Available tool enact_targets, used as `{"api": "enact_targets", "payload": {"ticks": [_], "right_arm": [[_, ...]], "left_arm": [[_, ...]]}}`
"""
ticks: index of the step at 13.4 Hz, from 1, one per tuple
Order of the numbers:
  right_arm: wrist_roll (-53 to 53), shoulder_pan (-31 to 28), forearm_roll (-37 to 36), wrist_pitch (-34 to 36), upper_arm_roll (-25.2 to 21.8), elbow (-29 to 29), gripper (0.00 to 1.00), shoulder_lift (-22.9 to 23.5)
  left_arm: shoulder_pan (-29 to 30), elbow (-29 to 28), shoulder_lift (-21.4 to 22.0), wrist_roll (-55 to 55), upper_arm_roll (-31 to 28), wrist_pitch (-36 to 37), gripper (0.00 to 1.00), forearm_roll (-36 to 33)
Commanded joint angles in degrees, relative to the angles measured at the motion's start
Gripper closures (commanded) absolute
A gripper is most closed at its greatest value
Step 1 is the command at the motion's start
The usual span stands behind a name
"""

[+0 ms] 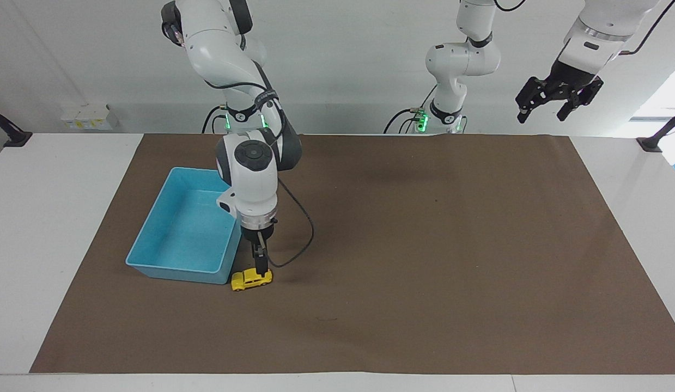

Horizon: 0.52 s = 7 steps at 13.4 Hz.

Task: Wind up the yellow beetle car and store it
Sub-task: 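Grasp the yellow car with the right gripper and lift it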

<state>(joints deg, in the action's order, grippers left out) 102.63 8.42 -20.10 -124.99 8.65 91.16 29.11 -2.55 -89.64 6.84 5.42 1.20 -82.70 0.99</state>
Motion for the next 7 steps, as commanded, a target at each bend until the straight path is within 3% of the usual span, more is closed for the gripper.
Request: {"api": "enact_targets", "payload": {"ticks": [1, 6, 7], "right_arm": [[3.1, -0.5, -4.9, -2.9, 0.1, -1.2, 0.00, 3.3], [3.1, -1.4, -6.7, -4.4, -0.1, -2.6, 0.00, 6.7], [3.2, -1.5, -6.5, -4.6, -0.1, -2.6, 0.27, 6.7]], "left_arm": [[0.9, -0.6, 0.9, -0.7, 0.3, 0.9, 0.00, 0.1], [0.1, -1.5, 0.8, -2.2, 0.3, 0.5, 0.00, 0.0], [0.2, -1.5, 0.8, -2.3, 0.3, 0.6, 0.00, 0.1]]}}
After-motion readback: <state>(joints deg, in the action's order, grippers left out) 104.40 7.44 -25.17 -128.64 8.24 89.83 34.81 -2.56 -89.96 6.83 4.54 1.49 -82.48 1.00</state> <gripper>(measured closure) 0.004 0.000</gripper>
